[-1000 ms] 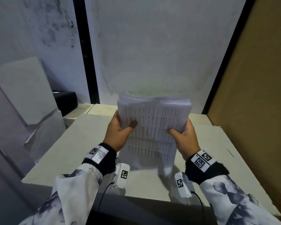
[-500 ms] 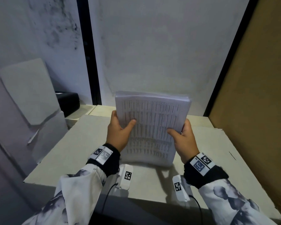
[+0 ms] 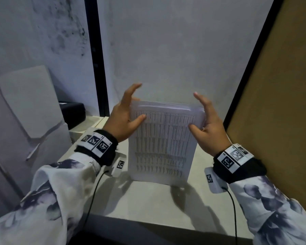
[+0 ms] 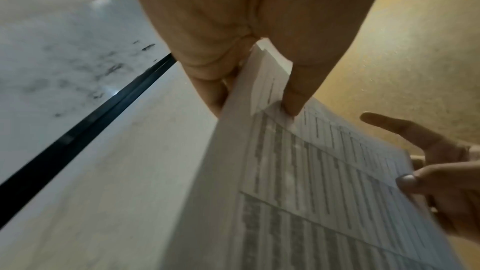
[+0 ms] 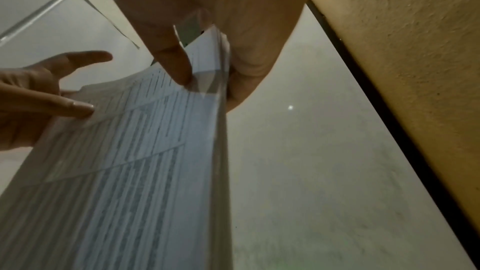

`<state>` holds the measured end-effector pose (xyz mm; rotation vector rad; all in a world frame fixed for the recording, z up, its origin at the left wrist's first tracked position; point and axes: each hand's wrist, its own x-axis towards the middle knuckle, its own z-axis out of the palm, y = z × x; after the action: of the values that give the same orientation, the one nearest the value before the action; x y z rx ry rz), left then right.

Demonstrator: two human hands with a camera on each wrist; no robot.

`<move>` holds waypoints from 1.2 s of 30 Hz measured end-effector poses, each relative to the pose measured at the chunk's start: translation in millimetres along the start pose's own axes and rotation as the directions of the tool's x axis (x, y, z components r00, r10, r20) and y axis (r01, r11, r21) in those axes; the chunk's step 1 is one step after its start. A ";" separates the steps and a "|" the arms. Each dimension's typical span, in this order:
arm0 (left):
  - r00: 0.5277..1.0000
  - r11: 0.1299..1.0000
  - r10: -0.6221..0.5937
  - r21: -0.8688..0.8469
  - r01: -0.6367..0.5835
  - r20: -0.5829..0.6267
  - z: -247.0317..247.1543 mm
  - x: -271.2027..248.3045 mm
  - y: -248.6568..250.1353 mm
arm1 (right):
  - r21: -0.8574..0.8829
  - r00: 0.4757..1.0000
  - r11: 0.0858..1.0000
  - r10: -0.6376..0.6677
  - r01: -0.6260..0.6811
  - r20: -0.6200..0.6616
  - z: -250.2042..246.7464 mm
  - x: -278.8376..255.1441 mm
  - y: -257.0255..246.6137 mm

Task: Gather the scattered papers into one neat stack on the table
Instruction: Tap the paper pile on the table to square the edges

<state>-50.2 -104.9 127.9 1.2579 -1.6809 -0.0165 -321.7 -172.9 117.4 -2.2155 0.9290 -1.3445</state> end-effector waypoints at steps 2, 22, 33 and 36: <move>0.999 0.998 0.021 0.063 -0.024 0.038 -4.3 1.4 -4.2 | 0.014 0.999 1.000 0.006 -0.007 0.044 -1.6 1.7 8.5; 0.997 0.999 -0.051 -0.005 0.051 0.060 2.8 -21.9 -17.9 | 0.049 0.999 0.999 0.021 -0.023 0.046 4.3 -13.1 19.0; 0.859 0.787 -0.473 -0.346 0.511 0.193 27.3 -47.4 -27.6 | 0.408 0.887 0.788 0.417 -0.461 0.197 23.3 -37.1 33.2; 0.785 0.722 -0.572 -0.309 0.619 0.237 58.2 -76.0 -31.2 | 0.400 0.813 0.712 0.549 -0.576 0.193 54.2 -60.3 49.0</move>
<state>-71.3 -93.5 30.2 1.4671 -1.2157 -0.7932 -309.7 -165.5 23.7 -1.4432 1.0396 -1.0478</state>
